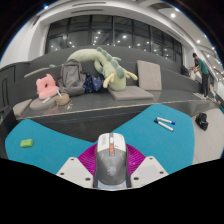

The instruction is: Arrange mouse

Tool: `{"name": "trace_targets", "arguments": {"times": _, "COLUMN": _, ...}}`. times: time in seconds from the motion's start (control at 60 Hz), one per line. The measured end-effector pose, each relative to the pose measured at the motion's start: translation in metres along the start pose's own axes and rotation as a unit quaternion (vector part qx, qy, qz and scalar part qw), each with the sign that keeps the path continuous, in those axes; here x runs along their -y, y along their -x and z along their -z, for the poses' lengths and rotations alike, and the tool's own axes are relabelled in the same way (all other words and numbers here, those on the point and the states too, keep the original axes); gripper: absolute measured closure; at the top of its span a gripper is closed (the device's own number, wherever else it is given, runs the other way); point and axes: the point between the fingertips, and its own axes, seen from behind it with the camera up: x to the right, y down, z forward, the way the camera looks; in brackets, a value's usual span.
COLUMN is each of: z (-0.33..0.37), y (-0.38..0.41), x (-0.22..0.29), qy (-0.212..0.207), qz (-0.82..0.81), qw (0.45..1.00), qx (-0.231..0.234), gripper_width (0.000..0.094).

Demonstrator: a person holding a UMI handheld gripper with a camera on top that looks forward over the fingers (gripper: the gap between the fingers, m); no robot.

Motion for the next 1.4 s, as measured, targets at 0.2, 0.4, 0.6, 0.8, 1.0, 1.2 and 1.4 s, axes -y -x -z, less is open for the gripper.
{"name": "trace_targets", "arguments": {"times": 0.2, "z": -0.067, "y": -0.022, "x": -0.072, "qy": 0.074, "qz": 0.000, "qw": 0.997, "qx": 0.008, "gripper_width": 0.0564}}
{"name": "trace_targets", "arguments": {"times": 0.4, "z": -0.081, "y": -0.013, "x": -0.096, "qy": 0.072, "qz": 0.022, "qw": 0.997, "qx": 0.026, "gripper_width": 0.0451}}
{"name": "trace_targets", "arguments": {"times": 0.6, "z": -0.068, "y": -0.027, "x": -0.087, "qy": 0.078, "qz": 0.051, "qw": 0.996, "qx": -0.002, "gripper_width": 0.0080}}
{"name": "trace_targets", "arguments": {"times": 0.8, "z": 0.029, "y": -0.029, "x": -0.061, "qy": 0.061, "qz": 0.024, "qw": 0.998, "qx": 0.008, "gripper_width": 0.0082}}
{"name": "trace_targets", "arguments": {"times": 1.0, "z": 0.154, "y": -0.025, "x": -0.064, "qy": 0.033, "qz": 0.032, "qw": 0.999, "qx": 0.026, "gripper_width": 0.0083}}
{"name": "trace_targets", "arguments": {"times": 1.2, "z": 0.231, "y": -0.018, "x": -0.101, "qy": 0.048, "qz": 0.024, "qw": 0.997, "qx": 0.054, "gripper_width": 0.0080}}
{"name": "trace_targets", "arguments": {"times": 1.4, "z": 0.270, "y": -0.015, "x": -0.116, "qy": 0.042, "qz": 0.037, "qw": 0.996, "qx": 0.069, "gripper_width": 0.0082}}
